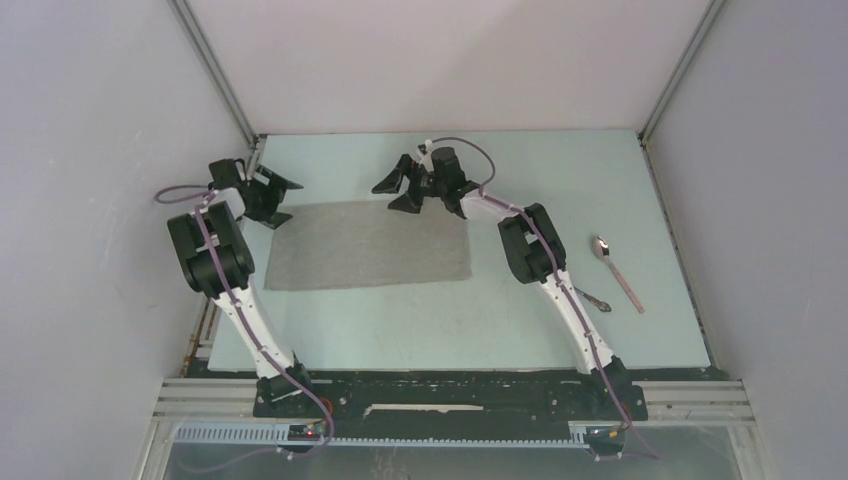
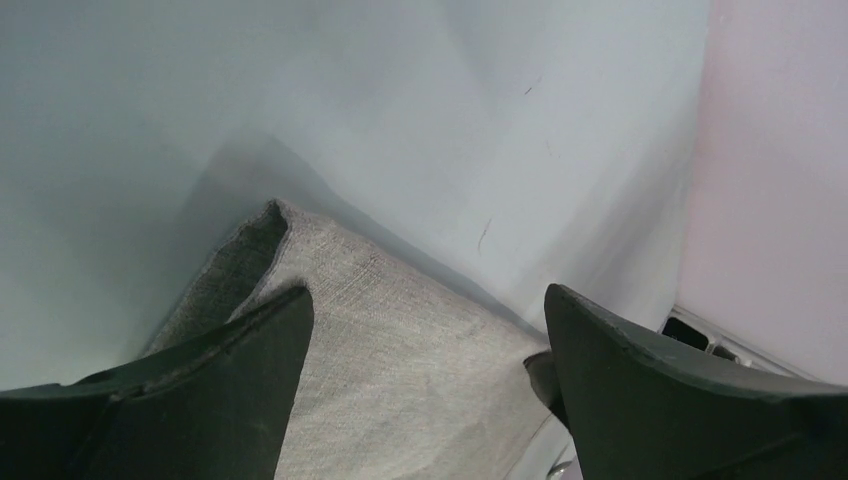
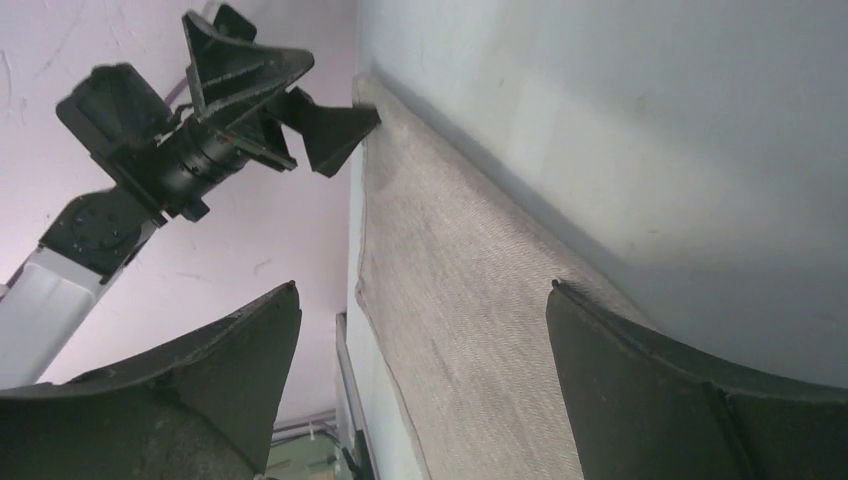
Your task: Fold the napkin into a case and place the utensils inside
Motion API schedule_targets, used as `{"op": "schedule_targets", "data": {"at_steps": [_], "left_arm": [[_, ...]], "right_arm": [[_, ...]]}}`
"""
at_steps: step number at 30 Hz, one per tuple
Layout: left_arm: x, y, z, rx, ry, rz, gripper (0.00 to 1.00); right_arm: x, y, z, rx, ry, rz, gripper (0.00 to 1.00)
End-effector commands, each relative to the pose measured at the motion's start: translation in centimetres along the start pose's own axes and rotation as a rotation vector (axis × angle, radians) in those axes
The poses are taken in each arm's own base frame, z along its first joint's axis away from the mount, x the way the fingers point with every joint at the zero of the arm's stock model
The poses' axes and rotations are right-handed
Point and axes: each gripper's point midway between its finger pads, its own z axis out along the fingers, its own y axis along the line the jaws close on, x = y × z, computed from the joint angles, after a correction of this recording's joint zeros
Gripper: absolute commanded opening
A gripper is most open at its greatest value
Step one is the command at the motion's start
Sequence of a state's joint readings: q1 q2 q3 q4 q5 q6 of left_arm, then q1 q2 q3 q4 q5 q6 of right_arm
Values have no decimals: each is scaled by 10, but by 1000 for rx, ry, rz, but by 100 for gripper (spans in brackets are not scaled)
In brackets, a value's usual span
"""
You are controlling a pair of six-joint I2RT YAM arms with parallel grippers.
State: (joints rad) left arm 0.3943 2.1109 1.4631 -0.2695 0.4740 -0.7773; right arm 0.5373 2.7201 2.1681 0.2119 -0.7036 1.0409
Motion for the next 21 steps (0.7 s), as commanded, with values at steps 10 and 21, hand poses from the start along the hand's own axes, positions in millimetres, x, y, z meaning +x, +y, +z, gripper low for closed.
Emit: {"op": "schedule_targets", "data": {"at_steps": [10,21], "left_arm": [[-42,16,-14,-41,-89,4,100],[-26,-28,-96,-9,-128,110,100]], "right_arm": [[-57,-24,-99,136,-105,51,100],[-62,-34,-180,288,-94,-20,100]]}}
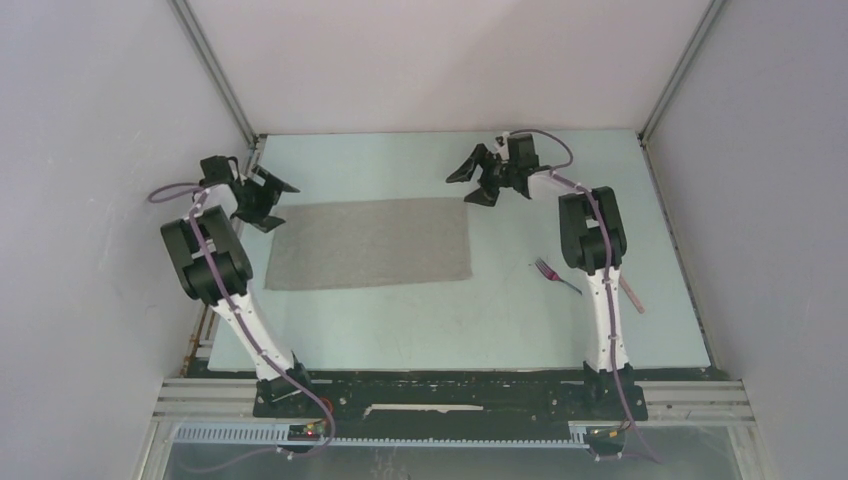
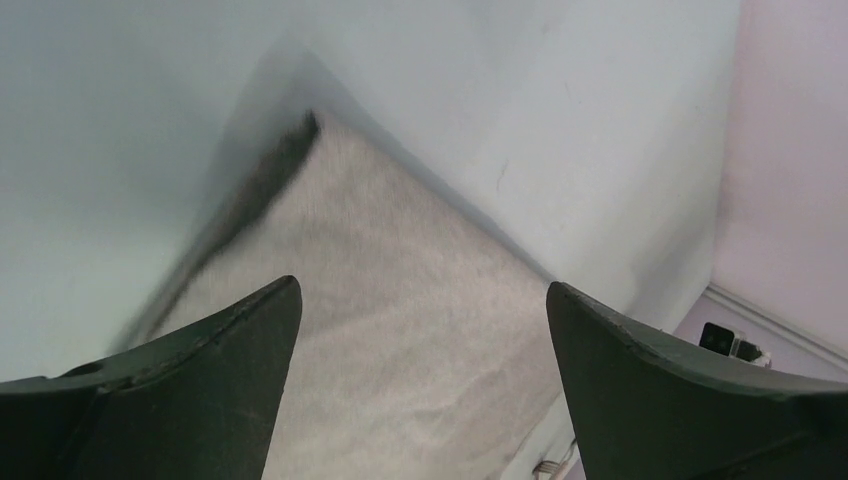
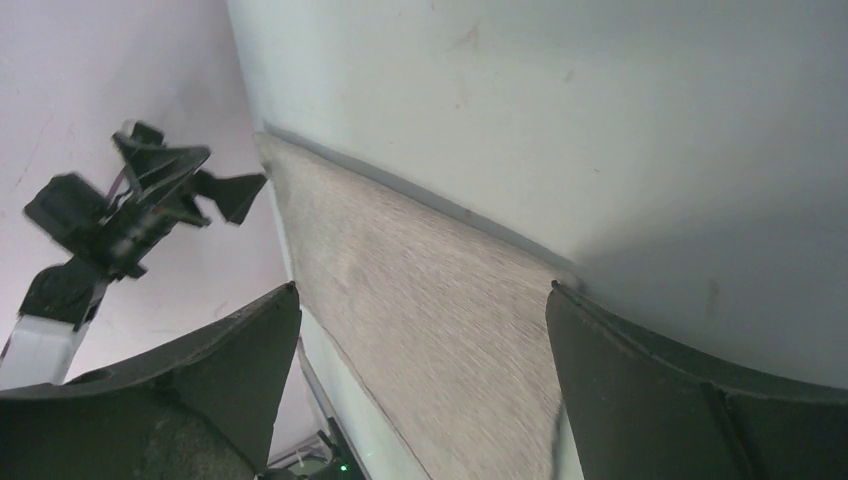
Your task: Fold the napkin into a case and place the utensils inside
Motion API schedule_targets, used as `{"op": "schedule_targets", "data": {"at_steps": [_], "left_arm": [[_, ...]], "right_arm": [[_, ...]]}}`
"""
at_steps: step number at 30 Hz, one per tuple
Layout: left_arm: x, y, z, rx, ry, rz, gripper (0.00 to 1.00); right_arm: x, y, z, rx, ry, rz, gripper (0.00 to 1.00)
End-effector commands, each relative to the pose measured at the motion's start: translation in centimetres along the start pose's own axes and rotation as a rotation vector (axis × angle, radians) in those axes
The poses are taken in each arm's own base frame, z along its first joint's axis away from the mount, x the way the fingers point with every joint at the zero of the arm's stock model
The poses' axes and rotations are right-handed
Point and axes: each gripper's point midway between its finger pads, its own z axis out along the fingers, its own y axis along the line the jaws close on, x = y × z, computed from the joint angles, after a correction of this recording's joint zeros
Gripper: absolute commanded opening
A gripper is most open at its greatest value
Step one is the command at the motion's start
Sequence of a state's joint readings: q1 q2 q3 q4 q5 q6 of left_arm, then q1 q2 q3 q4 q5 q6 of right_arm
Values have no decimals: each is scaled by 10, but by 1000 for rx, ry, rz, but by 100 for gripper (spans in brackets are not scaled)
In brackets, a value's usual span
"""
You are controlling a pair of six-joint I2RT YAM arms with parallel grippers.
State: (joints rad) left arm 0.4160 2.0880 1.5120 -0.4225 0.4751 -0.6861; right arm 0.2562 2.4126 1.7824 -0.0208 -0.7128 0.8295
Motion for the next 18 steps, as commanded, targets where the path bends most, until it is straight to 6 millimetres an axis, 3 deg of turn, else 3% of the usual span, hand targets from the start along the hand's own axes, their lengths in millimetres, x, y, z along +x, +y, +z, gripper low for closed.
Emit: {"op": "schedule_targets", "data": {"at_steps": [1,3,5,11,14,18], "left_arm": [[-14,-23,-84,25,-164,64,100],[2,-14,-98,-5,-171,79,100],[23,7,-107,-77,-157,92,100],[68,76,-110,-266,-63,123,100],[74,98,-109,-340,-48,124,100],[78,119,-111,-422,-53,105,100]], "right_arm": [[7,36,-33,27,13,-142,100],[20,55,-40,30,23,-189,100],[42,75,-44,26,36,-230,100],[144,108,-33,-89,196,-268,100],[185,109,-27,-117,284,-269,100],[215,90,-23,-66,343,-274,100]]}}
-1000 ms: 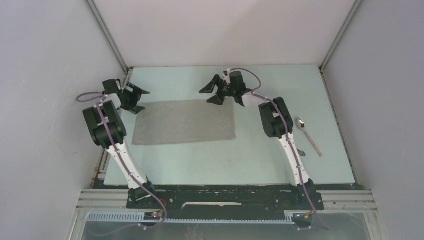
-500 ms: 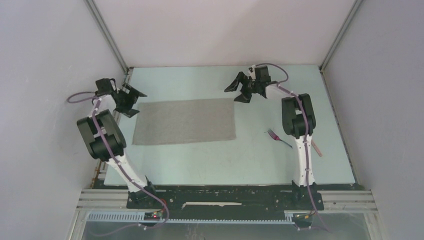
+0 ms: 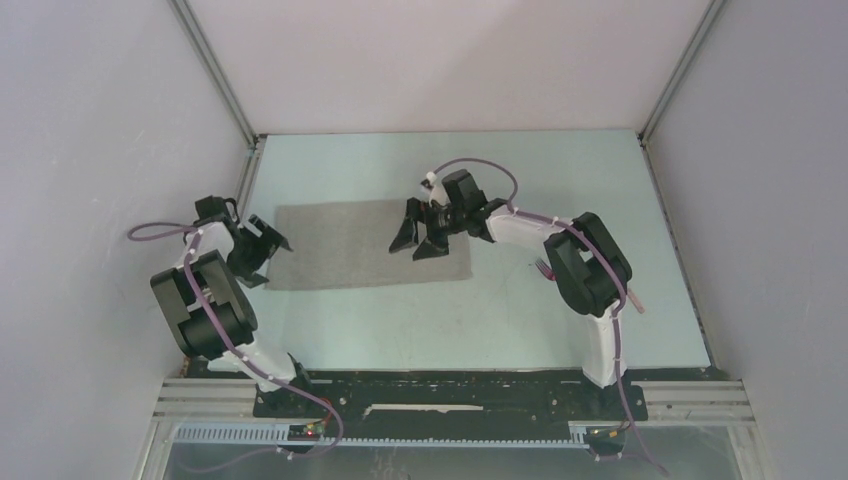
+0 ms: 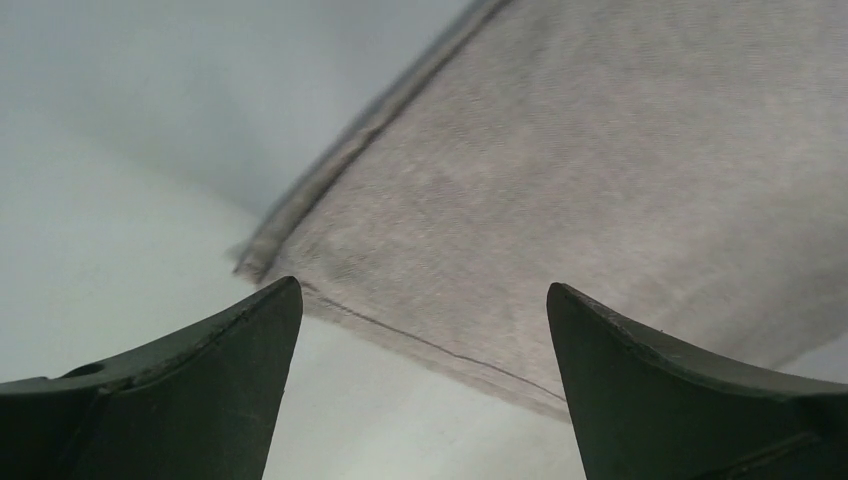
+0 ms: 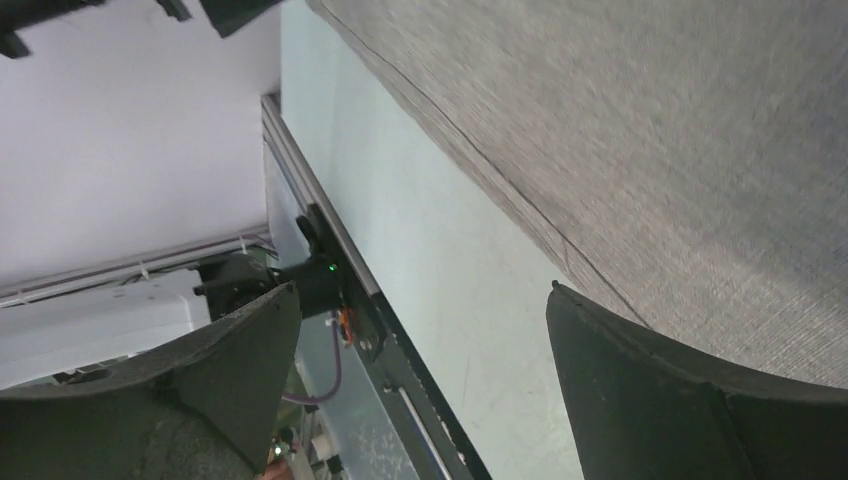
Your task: Fold the napkin into a case and place the utensils inside
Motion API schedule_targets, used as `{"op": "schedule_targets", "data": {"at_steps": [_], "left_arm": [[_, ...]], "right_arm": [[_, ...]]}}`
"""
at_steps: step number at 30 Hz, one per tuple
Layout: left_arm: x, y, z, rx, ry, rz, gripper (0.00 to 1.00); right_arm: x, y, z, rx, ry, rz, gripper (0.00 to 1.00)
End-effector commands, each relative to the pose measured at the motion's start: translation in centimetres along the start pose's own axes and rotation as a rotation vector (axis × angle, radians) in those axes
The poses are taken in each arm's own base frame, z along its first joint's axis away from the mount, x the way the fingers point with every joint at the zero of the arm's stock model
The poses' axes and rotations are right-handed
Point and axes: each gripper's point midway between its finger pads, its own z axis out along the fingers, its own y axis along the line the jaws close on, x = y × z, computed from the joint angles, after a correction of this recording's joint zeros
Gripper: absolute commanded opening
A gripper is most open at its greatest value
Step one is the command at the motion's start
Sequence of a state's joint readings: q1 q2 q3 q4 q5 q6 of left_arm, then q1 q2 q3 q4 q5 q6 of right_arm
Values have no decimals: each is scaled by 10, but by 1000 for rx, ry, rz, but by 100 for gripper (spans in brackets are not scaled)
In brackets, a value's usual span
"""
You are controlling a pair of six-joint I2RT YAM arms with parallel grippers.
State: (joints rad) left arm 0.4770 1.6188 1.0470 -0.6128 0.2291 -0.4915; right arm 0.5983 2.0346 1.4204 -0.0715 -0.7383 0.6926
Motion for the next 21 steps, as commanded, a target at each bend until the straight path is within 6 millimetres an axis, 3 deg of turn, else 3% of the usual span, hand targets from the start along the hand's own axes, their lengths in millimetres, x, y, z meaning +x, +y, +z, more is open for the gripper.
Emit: {"op": "schedule_targets", "data": {"at_steps": [1,8,11,14,16,19,21], "left_arm": [[-3,30,-1,-130,-31,19,100],[7,59,13,-231,22,-7,100],[2,60,-3,-251,-32,-9,99],[-11,39,-31,-182,-150,7,99],[-11,13,-38,-83,-168,39,100],[4,-32,-27,101,-64,57,100],[12,-41,-10,136,11,37,100]], "right_arm": [[15,-14,-1,20,22,6,100],[24,-43,-15,79,13,58,100],[21,-52,-27,108,-14,67,100],[21,-61,-32,145,-26,77,100],[20,-65,-31,149,-28,87,100],[16,-68,-31,138,-34,108,100],[13,-68,-33,137,-43,111,100]]}}
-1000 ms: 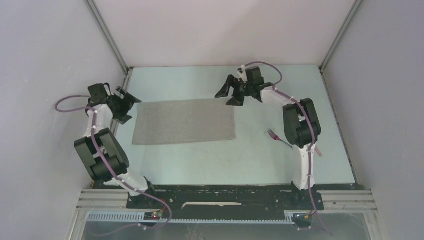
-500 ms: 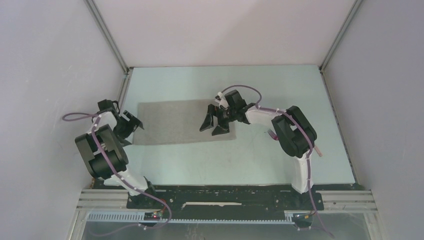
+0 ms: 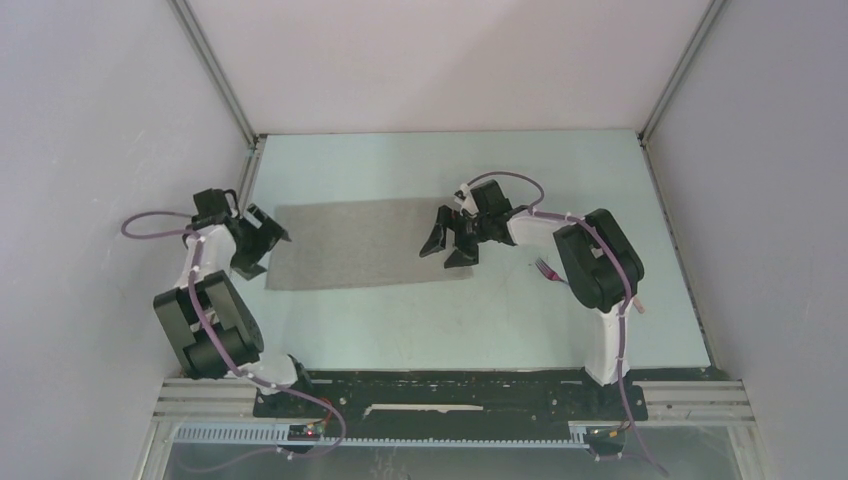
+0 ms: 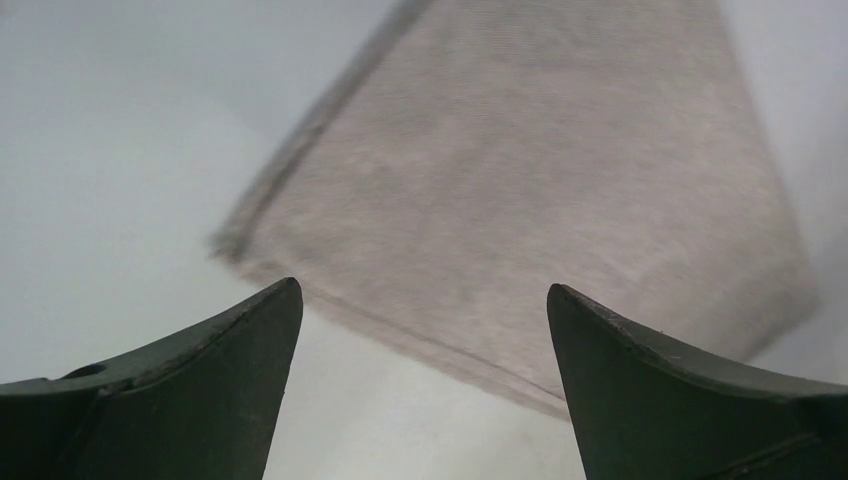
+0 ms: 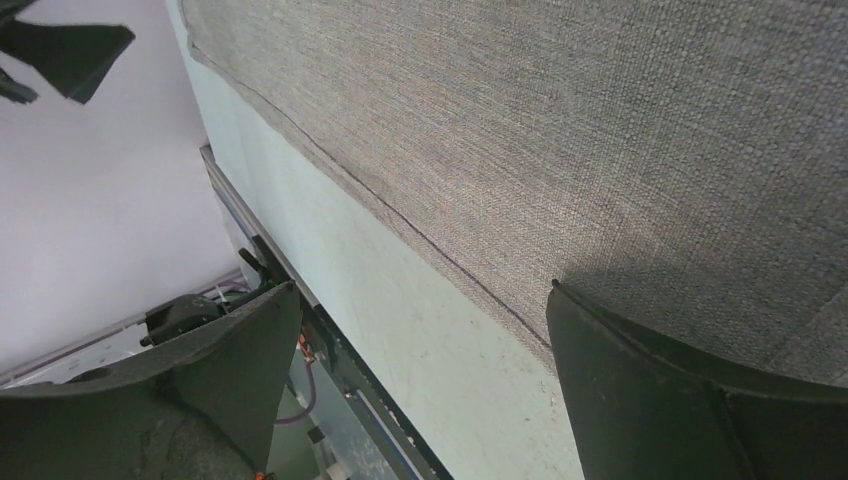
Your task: Fold the napkin into a case and place the utensils inside
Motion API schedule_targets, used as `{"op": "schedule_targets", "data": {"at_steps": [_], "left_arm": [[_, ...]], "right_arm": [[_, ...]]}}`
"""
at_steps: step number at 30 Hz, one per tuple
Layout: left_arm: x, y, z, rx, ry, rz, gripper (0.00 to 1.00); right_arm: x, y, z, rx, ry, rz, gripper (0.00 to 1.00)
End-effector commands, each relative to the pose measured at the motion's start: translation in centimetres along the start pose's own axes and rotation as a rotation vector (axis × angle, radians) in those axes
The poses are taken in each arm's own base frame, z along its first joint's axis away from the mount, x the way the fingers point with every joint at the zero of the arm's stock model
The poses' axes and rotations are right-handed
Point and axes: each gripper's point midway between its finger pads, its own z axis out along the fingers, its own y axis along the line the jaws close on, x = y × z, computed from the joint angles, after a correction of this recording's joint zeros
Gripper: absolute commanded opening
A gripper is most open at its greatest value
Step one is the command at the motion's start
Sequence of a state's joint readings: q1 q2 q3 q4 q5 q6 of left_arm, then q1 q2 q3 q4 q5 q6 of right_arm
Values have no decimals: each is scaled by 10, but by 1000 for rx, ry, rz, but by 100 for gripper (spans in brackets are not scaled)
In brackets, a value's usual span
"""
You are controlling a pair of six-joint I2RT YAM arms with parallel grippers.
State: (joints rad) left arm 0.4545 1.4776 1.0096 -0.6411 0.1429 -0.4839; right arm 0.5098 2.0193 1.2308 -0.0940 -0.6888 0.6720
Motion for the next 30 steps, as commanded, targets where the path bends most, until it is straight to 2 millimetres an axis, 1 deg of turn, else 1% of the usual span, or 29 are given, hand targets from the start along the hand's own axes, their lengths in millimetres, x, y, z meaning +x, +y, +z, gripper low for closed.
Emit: {"op": "schedule_targets", "data": {"at_steps": [1,3,5,8,9,11,15,18,21,24,26,27,28,30], "left_arm": [[15,-43,23,167,129,-18,100],[18,-34,35,127,152,-16,100],[21,-18,42,54,160,-15,100],[20,6,46,-10,150,-56,100],[20,11,46,-20,142,-65,100],[23,21,49,-56,153,-75,100],[29,40,51,-134,183,-84,100],[28,49,49,-164,176,-86,100],[29,51,49,-172,183,-89,100],[34,54,51,-186,201,-93,100],[31,57,50,-206,194,-95,100],[28,60,49,-225,180,-98,100],[26,62,47,-240,168,-99,100],[22,63,44,-257,147,-99,100]], "right_arm": [[-12,15,-14,-26,-48,-39,100],[-9,20,-17,-37,-41,-49,100],[-7,26,-22,-32,-46,-71,100],[-9,29,-29,-26,-60,-81,100],[-10,29,-30,-26,-62,-79,100],[-13,26,-31,-22,-69,-72,100],[-16,9,-30,9,-65,-21,100],[-13,5,-30,38,-62,-21,100],[-7,3,-29,47,-69,-20,100],[3,-17,-27,87,-72,30,100],[7,-35,-27,120,-74,89,100],[8,-41,-28,125,-75,122,100],[9,-43,-29,124,-74,138,100],[11,-40,-33,127,-72,129,100]]}}
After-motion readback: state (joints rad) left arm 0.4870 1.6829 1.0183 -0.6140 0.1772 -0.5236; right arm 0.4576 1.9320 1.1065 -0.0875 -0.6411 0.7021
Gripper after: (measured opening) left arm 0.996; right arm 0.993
